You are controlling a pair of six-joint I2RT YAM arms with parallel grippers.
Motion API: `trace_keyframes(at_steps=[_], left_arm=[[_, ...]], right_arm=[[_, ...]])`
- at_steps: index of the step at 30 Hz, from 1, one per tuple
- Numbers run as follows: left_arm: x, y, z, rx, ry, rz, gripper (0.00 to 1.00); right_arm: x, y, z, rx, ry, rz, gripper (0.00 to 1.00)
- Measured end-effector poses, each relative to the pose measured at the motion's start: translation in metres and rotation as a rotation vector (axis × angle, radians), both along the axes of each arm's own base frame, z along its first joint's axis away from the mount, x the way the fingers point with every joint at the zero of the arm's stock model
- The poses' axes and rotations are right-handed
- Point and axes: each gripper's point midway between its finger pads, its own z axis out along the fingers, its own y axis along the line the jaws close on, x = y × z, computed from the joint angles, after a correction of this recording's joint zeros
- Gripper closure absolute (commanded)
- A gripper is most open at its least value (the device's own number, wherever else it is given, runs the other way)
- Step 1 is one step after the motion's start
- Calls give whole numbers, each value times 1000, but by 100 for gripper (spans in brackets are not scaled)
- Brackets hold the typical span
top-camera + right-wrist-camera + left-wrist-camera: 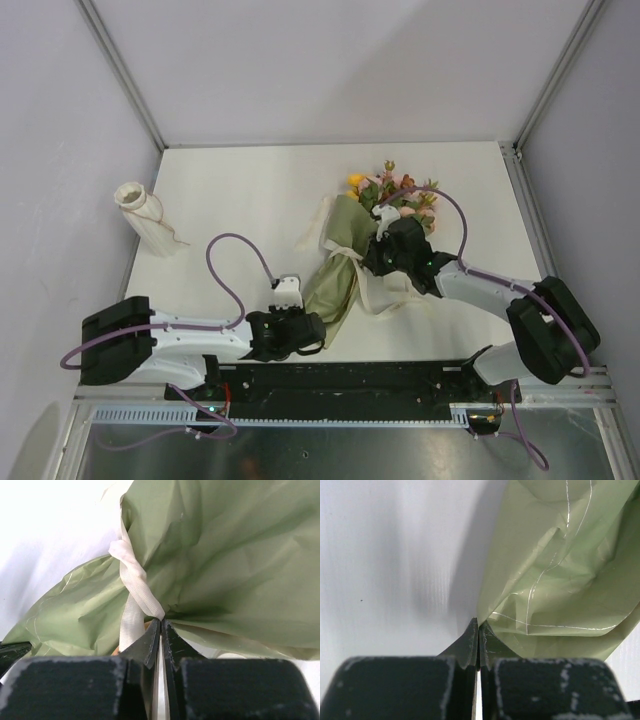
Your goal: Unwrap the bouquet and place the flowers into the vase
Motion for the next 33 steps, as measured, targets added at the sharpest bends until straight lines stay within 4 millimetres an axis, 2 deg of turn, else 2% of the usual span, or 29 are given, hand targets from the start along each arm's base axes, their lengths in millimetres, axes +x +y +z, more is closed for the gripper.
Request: trace_keyframes(at_steps=[8,19,22,27,33], left_arm=[[1,0,0,-3,-3,3,100],[1,-1,1,-5,-4,3,100],[1,-1,1,-7,-5,4,100],[1,-1,0,-4,-4,4,100],[1,-1,-1,-3,-4,3,100]], right_arm=[[14,-19,35,6,-102,-101,100],[25,-44,46,3,-120,-232,100],[31,-57,60,25,-145,-299,100],[39,-85,97,86,-223,-425,100],[42,-108,121,121,-280,-502,100]])
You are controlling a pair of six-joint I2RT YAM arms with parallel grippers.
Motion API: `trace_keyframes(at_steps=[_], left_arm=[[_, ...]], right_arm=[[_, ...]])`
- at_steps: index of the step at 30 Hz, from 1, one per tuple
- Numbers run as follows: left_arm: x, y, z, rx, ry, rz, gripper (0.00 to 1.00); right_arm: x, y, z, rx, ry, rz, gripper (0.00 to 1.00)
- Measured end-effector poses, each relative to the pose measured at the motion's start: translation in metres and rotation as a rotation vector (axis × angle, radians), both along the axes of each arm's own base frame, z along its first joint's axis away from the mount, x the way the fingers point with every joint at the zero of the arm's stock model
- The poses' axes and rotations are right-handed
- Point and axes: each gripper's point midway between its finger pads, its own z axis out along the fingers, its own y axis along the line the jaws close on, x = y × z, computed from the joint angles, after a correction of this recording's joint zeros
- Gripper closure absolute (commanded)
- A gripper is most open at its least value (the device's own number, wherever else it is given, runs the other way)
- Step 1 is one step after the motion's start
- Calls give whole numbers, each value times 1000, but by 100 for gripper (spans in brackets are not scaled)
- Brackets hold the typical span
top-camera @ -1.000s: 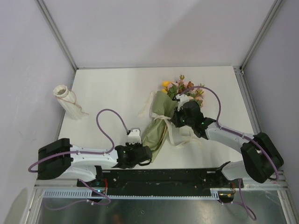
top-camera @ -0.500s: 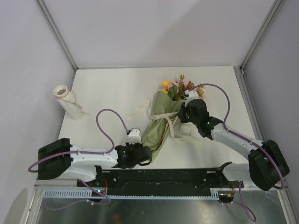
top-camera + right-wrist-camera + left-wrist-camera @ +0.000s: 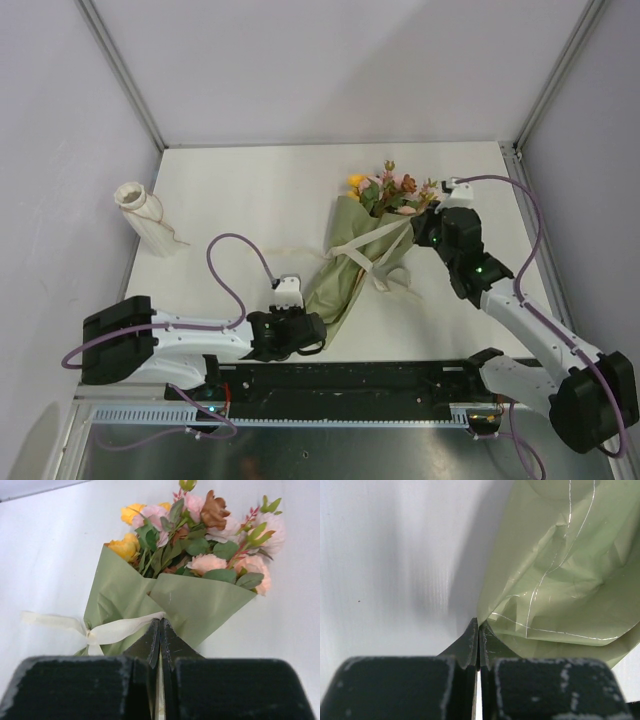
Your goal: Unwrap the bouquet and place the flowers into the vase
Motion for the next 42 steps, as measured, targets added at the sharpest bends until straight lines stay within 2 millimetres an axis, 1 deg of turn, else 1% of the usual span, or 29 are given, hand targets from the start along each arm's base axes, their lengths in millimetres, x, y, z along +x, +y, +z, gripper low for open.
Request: trace_keyframes(at_steps=[7,10,14,17,20,24,27,36,39,42], left_arm=[[1,-3,1,0,0,-1,100],[0,-3,-1,2,3,5,100],[0,-3,-1,-6,8,11,100],[0,-4,-1,-8,10,11,100],[-1,-4,-2,-12,14,13,100],[-1,-5,-3,-5,19,13,100],[-1,-6,-4,-13,22,23,100],[0,-7,-8,-28,25,62,100],[2,-12,-8,-28,27,65,100],[2,-14,-8,-31,28,69,100]], right_arm=[[-3,-31,16,22,-25,-89,100],[-5,-46,29,35,-56,-129,100],[-7,-59,50,55,-103,-160,100],[-9,-63,68,67,-143,-150,100],[-10,-59,82,71,-168,-110,100],[-13,-52,97,86,-184,-63,100],[-14,-53,105,95,-196,-55,100],[-15,-70,137,117,-233,-76,100],[-15,-83,148,122,-251,-100,100],[-14,-101,157,132,-265,-146,100]])
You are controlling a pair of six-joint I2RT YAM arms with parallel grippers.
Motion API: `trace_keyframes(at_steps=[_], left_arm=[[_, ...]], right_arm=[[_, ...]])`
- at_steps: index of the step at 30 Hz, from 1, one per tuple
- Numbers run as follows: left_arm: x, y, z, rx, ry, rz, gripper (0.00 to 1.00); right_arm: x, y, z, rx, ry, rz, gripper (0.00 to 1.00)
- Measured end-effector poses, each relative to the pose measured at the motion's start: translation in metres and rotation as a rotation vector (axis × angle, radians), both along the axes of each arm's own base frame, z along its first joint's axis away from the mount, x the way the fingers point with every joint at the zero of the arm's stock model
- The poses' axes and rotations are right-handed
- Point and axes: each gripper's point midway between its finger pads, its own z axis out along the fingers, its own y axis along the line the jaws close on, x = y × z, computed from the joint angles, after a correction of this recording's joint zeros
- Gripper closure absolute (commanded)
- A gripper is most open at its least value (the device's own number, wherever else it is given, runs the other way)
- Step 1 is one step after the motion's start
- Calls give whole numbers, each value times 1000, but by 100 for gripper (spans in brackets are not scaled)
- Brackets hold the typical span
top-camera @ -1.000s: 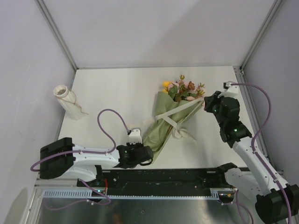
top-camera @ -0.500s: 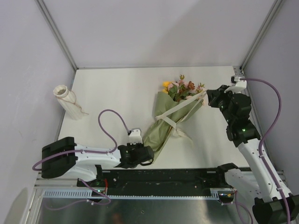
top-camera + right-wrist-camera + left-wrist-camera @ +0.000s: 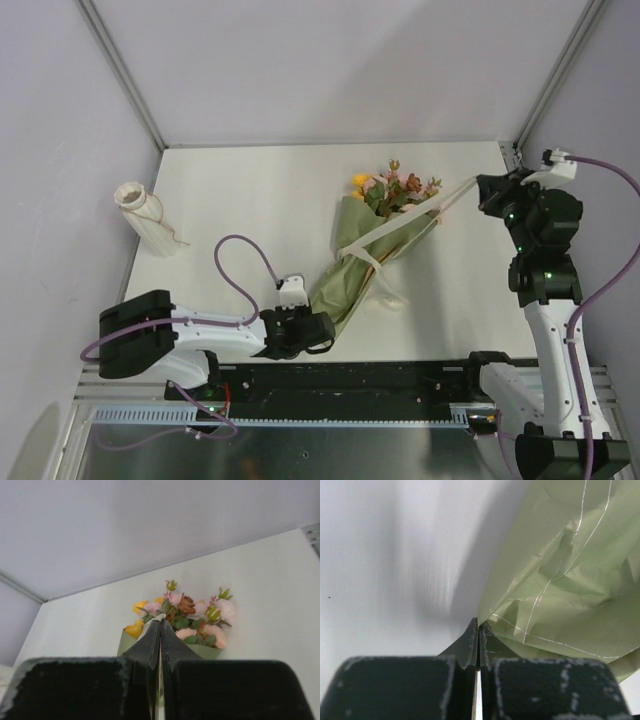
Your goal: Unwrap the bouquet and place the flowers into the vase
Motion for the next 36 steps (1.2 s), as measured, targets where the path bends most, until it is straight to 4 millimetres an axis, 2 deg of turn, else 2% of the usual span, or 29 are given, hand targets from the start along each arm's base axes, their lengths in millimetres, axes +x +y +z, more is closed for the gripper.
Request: trace_keyframes(at_steps=[6,14,24,29,36], left_arm=[[0,0,0,-10,0,13,100],[1,0,0,-11,-2,15,100],[1,0,0,-9,-4,13,100],[1,0,1,-10,-4,14,100],[0,2,1,-6,-5,13,100]], right_arm=[[-2,-36,23,23,-41,-94,100],[-13,-39,53,27,-111,-92,100],[-5,-52,99,18,-185,-151,100],[-10,-67,133,10,-253,-232,100],[-39,-95,211,-13,-437,-387,100]])
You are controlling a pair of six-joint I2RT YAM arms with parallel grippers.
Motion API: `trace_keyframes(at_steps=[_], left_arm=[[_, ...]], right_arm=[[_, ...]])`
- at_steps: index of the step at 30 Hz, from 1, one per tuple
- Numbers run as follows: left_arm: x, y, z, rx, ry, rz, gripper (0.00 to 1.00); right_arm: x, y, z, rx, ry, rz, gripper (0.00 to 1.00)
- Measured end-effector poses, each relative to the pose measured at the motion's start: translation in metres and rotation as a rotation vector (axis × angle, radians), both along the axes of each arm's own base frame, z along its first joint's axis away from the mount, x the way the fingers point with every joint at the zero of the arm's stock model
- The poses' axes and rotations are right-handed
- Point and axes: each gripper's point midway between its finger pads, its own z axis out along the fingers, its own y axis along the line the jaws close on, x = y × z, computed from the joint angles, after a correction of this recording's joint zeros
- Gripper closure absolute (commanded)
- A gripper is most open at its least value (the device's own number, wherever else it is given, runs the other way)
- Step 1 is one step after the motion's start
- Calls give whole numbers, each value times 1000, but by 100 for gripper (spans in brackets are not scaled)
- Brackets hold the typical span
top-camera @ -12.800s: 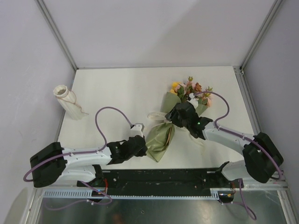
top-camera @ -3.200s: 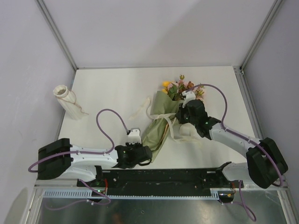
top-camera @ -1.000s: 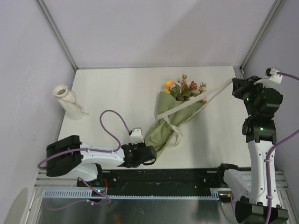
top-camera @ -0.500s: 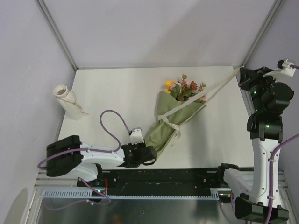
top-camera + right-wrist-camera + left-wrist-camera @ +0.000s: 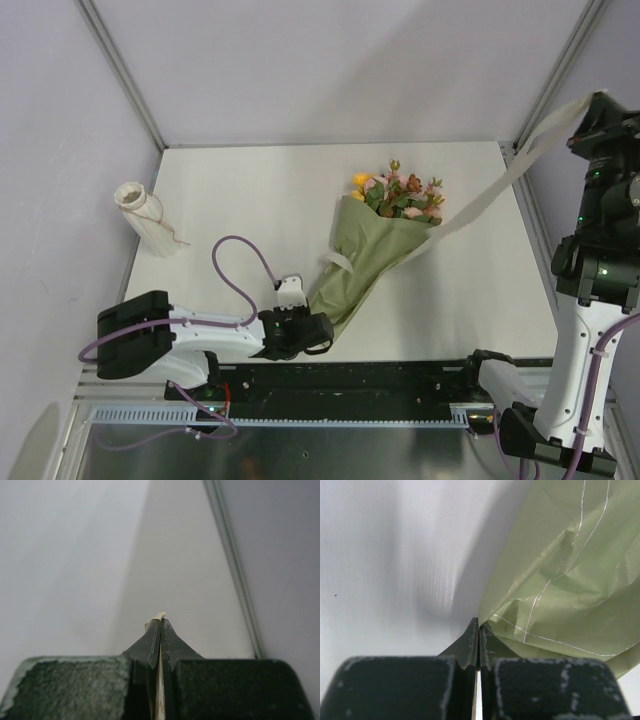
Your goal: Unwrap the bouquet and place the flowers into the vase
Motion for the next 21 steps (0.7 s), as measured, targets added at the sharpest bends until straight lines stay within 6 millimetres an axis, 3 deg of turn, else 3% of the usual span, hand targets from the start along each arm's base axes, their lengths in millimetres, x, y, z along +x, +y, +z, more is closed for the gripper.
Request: trace_keyframes(at_steps=[2,6,11,14,18,21], left_arm=[[0,1,0,0,-1,1,100],[0,4,0,6,-7,4,100],[0,4,0,8,-7,1,100],[0,4,0,11,-7,-1,100],[0,4,0,11,-8,-3,96],[-1,7,3,22,-9,-15,84]], right_arm=[[-5,-6,17,-12,-44,-37,100],[-12,-19,32,-13,-84,-106,100],[-5,-32,46,-19,-91,-166,100],[5,-41,45,-19,-71,-205,100],[25,-46,15,13,21,-201,100],[37,-40,-50,86,137,-145,100]])
